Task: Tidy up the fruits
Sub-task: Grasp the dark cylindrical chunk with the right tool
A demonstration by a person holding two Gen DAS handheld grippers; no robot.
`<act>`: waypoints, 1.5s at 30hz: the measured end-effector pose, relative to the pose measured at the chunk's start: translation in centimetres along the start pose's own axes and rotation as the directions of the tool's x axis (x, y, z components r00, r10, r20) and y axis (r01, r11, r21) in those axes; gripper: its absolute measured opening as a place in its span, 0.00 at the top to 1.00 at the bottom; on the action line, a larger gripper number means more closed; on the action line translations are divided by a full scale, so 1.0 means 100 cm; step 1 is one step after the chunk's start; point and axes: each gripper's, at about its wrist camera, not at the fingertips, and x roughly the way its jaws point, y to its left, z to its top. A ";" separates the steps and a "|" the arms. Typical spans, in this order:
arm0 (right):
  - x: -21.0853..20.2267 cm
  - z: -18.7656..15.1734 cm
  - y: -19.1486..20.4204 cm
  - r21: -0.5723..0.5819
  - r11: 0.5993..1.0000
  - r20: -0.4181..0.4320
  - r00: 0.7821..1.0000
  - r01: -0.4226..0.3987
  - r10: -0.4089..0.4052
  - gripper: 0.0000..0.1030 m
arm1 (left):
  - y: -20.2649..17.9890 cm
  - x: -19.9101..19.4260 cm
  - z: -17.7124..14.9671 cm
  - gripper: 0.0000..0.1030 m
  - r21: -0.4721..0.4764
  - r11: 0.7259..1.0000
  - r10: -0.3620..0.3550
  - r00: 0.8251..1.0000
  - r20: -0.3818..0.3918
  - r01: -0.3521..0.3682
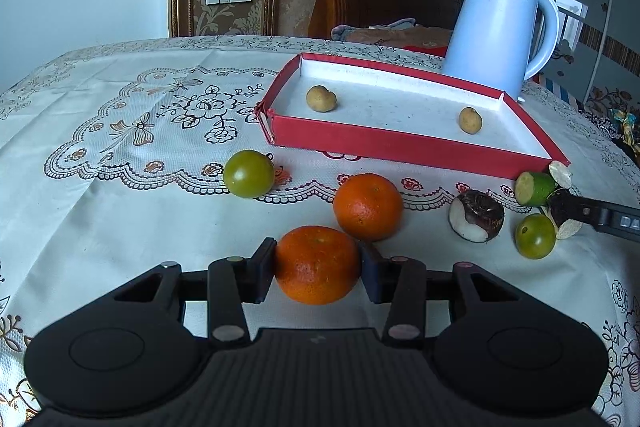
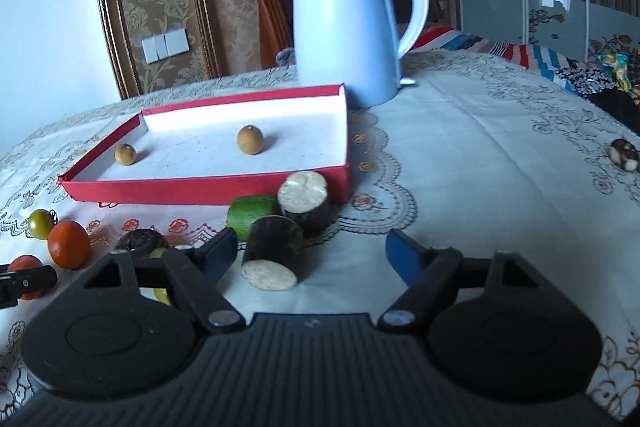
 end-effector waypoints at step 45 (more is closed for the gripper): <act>-0.016 -0.006 0.026 -0.099 0.995 0.060 0.998 0.033 -0.027 0.75 | -0.009 -0.001 0.007 0.58 0.011 1.000 -0.001 1.000 0.012 0.001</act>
